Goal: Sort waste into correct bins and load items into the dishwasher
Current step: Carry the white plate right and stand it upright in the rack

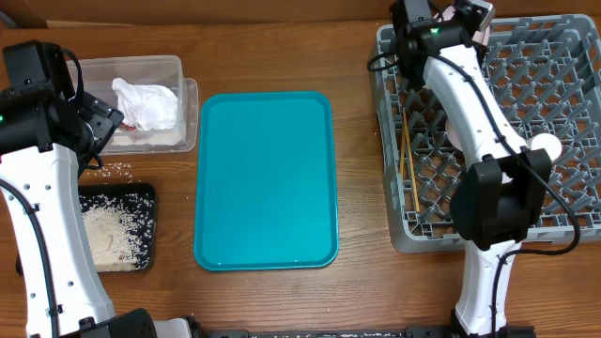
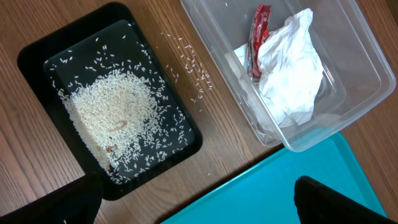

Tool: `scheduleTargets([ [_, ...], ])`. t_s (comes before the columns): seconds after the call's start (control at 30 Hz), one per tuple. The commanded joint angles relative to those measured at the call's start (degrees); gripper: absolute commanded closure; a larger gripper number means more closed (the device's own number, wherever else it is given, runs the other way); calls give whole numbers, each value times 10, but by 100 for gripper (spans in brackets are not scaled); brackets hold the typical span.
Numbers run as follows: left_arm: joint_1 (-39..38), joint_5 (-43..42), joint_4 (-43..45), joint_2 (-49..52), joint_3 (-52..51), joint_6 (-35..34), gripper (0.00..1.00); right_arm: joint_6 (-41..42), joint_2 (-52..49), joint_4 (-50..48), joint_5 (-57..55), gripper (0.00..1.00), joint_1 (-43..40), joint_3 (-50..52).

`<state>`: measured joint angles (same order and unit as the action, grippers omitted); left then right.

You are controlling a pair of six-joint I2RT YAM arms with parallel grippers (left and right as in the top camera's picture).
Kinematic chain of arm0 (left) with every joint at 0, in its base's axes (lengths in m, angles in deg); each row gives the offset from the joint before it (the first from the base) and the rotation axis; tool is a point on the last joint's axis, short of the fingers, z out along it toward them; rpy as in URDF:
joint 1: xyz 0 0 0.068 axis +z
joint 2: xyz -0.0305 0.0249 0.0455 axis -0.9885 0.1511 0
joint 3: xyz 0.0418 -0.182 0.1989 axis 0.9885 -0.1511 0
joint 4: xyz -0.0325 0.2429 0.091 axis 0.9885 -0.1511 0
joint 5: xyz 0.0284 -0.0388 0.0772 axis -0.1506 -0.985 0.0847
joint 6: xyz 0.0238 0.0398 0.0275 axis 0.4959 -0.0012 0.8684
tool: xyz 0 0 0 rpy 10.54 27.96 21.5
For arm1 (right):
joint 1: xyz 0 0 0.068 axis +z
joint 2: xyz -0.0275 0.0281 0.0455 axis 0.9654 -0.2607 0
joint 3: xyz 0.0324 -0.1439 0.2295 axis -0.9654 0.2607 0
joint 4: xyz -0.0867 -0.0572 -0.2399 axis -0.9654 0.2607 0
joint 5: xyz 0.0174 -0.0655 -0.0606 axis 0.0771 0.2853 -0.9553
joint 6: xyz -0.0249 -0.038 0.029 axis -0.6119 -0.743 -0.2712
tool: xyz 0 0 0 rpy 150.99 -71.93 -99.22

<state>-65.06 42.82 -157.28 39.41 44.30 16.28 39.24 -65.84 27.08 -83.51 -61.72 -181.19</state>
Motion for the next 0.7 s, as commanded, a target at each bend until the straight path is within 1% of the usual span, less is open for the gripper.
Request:
scheduleTargets([
  [0.0, 2, 0, 0, 5, 3, -5, 0, 2, 1, 0, -3, 96, 19, -1],
  [0.03, 2, 0, 0, 5, 3, -5, 0, 2, 1, 2, -1, 95, 22, -1],
  [0.07, 2, 0, 0, 5, 3, -5, 0, 3, 3, 3, 5, 89, 26, -1],
  [0.1, 2, 0, 0, 5, 3, -5, 0, 3, 4, 6, 13, 64, 30, -2],
  [0.13, 2, 0, 0, 5, 3, -5, 0, 3, 7, 8, 26, 15, 34, -2],
  [0.17, 2, 0, 0, 5, 3, -5, 0, 2, 10, 12, 41, 0, 37, -2],
  [0.37, 2, 0, 0, 5, 3, -5, 0, 3, 51, 36, 162, 0, 46, -2],
  [0.6, 2, 0, 0, 5, 3, -5, 0, 8, 162, 56, 288, 0, 46, -2],
  [0.67, 2, 0, 0, 5, 3, -5, 0, 28, 196, 72, 305, 0, 46, -2],
])
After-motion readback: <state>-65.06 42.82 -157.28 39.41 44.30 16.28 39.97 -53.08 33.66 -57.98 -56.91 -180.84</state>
